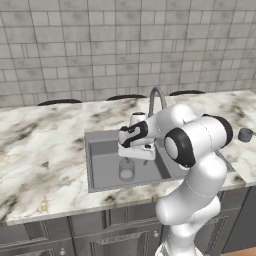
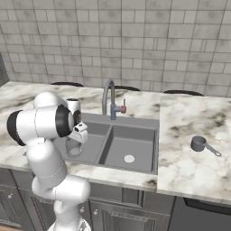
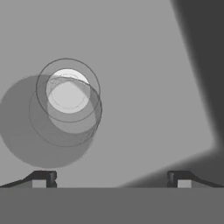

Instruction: Move any existing items from the left basin to the right basin for drying. Then move the measuring cup from the counter to the left basin of the sink for washing.

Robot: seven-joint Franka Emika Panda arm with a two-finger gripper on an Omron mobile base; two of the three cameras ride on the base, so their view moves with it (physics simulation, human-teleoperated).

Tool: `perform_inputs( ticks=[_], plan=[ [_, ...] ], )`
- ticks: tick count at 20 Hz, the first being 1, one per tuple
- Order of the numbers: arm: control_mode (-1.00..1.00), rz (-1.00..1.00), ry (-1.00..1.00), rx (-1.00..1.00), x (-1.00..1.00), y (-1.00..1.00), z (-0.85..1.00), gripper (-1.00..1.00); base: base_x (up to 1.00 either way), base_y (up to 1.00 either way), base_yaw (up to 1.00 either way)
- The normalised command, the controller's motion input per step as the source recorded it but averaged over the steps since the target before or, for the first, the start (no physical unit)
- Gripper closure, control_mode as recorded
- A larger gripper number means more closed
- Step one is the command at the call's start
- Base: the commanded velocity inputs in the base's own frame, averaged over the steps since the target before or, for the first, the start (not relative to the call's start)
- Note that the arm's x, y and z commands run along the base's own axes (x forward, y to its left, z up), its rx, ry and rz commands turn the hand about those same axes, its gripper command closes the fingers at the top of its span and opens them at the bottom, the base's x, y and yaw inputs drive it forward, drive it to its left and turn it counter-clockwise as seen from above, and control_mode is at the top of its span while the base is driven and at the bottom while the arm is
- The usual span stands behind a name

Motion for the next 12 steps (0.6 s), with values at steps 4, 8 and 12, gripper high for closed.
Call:
perform_inputs(
  ticks=[4,8,12],
  plan=[
    [-1.00,0.00,0.00,0.01,0.12,0.00,-0.02,-1.00,0.00,0.00,0.00],
    [-1.00,0.00,0.00,0.00,0.15,0.00,-0.03,-1.00,0.00,0.00,0.00],
    [-1.00,0.00,0.00,0.01,0.12,0.00,-0.07,-1.00,0.00,0.00,0.00]
  ],
)
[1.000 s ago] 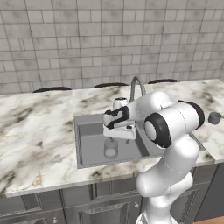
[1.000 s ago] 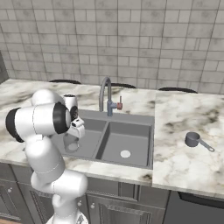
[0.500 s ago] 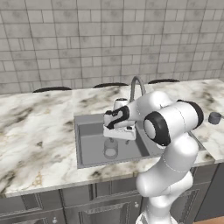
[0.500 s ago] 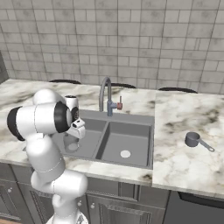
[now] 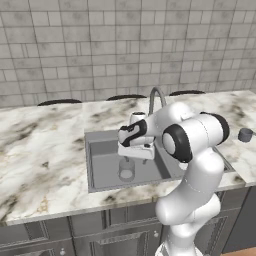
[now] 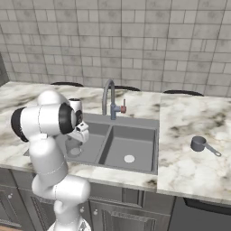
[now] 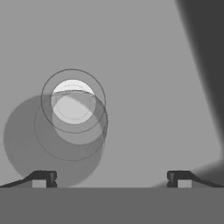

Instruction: Move any existing items from the left basin to the right basin for drying. Then move the measuring cup from the counter to the left basin of the sink for washing.

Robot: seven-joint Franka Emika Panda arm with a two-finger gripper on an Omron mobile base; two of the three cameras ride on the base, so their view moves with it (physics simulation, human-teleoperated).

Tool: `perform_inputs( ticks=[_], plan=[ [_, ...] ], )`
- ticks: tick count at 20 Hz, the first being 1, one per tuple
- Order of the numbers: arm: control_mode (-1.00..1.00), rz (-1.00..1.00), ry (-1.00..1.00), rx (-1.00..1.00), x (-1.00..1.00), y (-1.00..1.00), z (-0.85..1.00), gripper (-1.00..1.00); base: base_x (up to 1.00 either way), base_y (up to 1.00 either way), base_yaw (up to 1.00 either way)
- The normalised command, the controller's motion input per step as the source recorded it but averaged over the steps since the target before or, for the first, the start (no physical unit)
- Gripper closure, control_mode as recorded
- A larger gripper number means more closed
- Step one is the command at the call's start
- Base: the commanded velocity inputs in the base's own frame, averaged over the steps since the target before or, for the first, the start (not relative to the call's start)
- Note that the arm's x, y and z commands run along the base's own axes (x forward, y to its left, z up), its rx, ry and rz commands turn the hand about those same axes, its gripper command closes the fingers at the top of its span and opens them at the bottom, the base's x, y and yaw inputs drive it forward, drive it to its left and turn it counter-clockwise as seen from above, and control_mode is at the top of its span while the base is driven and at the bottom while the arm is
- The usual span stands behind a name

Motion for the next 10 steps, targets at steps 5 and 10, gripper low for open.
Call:
perform_inputs(
  ticks=[5,10],
  plan=[
    [-1.00,0.00,0.00,0.02,0.02,0.00,-0.22,-1.00,0.00,0.00,0.00],
    [-1.00,0.00,0.00,0.02,0.00,0.00,-0.26,-1.00,0.00,0.00,0.00]
  ],
)
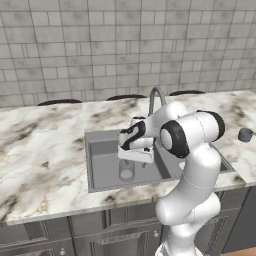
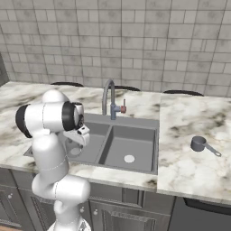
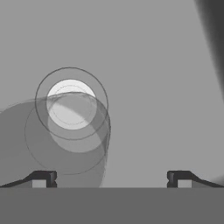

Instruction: Move any existing items from the left basin to the right basin for drying. Then move the measuring cup from the counter to the left basin of the sink for washing.

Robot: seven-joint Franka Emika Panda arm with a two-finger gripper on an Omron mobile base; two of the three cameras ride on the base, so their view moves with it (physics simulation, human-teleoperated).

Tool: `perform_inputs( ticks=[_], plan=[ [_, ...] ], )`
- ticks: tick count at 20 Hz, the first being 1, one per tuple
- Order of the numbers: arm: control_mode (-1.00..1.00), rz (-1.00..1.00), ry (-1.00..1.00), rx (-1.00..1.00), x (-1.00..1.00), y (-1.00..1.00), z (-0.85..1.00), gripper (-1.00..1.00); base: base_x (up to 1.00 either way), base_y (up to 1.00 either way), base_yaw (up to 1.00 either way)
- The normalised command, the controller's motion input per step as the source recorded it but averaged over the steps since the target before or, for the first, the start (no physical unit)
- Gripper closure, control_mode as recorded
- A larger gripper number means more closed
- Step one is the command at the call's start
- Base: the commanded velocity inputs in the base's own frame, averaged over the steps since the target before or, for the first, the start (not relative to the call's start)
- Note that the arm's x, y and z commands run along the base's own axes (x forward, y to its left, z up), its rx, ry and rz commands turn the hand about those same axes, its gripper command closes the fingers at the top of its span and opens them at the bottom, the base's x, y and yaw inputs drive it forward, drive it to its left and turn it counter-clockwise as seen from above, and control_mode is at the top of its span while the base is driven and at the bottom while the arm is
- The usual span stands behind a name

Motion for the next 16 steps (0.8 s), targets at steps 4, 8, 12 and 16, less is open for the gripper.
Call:
perform_inputs(
  ticks=[4,8,12,16],
  plan=[
    [-1.00,0.00,0.00,0.01,0.00,0.00,-0.18,-1.00,0.00,0.00,0.00],
    [-1.00,0.00,0.00,0.00,0.00,0.00,-0.10,-1.00,0.00,0.00,0.00],
    [-1.00,0.00,0.00,0.00,0.00,0.00,-0.06,-1.00,0.00,0.00,0.00],
    [-1.00,0.00,0.00,0.00,0.00,0.00,-0.05,-1.00,0.00,0.00,0.00]
  ],
)
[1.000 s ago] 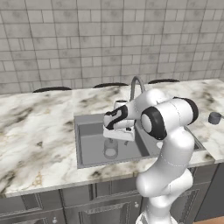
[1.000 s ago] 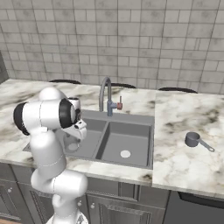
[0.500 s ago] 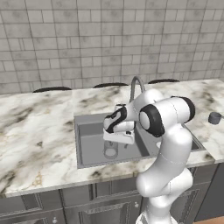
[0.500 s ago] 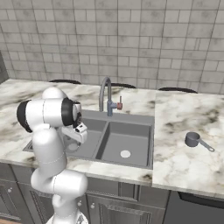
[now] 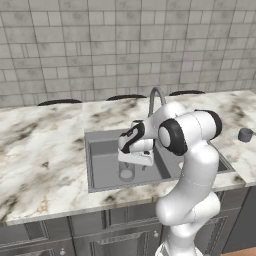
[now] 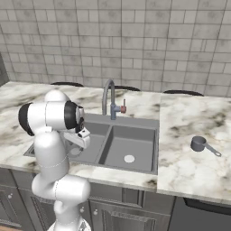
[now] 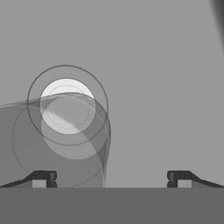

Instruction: Move any existing items from the left basin to the right basin for drying. Then move the measuring cup from the counter to the left basin of the sink for washing.

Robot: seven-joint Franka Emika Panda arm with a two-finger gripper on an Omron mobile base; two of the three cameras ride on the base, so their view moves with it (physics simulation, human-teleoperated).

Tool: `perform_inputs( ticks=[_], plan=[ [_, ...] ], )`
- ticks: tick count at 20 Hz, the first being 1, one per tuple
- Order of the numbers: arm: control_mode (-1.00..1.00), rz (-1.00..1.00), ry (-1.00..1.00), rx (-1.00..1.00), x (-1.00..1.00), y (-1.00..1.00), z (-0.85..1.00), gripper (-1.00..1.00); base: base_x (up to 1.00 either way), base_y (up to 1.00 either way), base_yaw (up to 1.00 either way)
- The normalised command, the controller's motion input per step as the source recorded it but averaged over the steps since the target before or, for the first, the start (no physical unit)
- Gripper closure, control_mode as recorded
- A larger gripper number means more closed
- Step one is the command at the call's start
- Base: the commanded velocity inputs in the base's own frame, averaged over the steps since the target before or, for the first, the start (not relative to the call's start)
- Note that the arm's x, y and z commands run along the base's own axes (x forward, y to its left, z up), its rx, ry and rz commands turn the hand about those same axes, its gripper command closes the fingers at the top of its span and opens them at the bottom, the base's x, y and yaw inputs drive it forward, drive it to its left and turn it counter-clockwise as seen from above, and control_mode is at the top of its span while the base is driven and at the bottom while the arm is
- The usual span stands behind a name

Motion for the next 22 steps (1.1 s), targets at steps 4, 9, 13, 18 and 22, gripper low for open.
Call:
perform_inputs(
  ticks=[4,9,13,18,22],
  plan=[
    [-1.00,0.00,0.00,0.00,0.00,0.00,-0.05,-1.00,0.00,0.00,0.00],
    [-1.00,0.00,0.00,0.00,0.00,0.00,-0.04,-1.00,0.00,0.00,0.00],
    [-1.00,0.00,0.00,0.00,0.00,0.00,-0.06,-1.00,0.00,0.00,0.00],
    [-1.00,0.00,0.00,0.00,0.00,0.00,-0.06,-1.00,0.00,0.00,0.00],
    [-1.00,0.00,0.00,0.00,0.00,0.00,-0.07,-1.00,0.00,0.00,0.00]
  ],
)
